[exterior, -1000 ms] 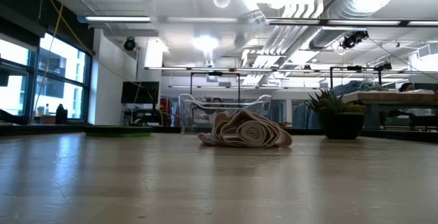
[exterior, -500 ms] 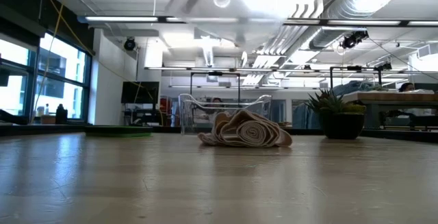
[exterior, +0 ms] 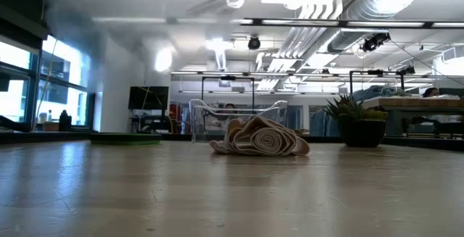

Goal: Roll bandage
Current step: Open the transparent zip bag

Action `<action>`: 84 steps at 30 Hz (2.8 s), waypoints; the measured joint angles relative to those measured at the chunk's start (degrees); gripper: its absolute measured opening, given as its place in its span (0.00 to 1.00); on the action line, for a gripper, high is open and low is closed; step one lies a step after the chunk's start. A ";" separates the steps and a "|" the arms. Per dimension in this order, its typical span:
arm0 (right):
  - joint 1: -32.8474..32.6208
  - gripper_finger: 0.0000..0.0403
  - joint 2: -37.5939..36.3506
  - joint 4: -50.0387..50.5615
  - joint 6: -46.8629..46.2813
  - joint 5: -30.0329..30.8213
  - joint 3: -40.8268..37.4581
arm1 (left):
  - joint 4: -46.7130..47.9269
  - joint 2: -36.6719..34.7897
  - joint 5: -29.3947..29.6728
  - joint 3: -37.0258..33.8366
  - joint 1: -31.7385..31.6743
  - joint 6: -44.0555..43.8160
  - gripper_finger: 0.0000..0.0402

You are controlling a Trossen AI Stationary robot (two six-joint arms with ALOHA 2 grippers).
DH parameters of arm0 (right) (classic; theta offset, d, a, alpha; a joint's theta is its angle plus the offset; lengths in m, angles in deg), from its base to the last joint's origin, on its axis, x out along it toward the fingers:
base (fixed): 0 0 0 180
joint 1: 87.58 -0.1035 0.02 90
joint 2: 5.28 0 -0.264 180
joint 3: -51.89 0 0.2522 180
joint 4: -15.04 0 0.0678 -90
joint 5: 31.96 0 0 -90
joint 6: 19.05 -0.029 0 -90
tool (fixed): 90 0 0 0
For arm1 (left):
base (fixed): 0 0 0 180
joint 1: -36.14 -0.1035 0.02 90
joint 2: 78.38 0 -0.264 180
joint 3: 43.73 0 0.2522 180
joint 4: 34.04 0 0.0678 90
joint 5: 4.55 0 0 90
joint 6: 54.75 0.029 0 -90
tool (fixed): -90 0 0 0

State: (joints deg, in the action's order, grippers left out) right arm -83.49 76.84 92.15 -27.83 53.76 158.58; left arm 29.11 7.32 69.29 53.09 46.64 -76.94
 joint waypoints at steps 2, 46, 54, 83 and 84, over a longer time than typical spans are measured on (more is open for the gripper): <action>-0.01 0.00 -0.08 -0.37 -0.33 -0.45 -0.40 | -5.19 -0.53 -1.69 -4.54 2.50 -2.94 0.03; -11.37 0.00 -8.51 -41.25 -24.72 -2.03 -31.80 | -27.37 -7.19 -6.61 -33.96 -1.99 -11.53 0.25; -8.71 0.00 3.72 -46.48 -29.01 -9.08 -31.82 | -44.22 -10.08 18.55 -45.47 9.23 -41.37 0.01; -16.10 0.00 50.62 -26.76 -52.40 3.90 9.75 | -29.92 -30.66 49.85 -44.73 25.96 -39.63 0.00; -16.61 0.00 50.63 -26.32 -52.97 4.07 9.98 | -29.92 -30.84 49.85 -44.73 26.00 -39.66 0.00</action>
State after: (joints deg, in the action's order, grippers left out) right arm -100.10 127.47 65.83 -80.80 57.83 168.55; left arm -0.81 -23.52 119.14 8.36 72.63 -116.60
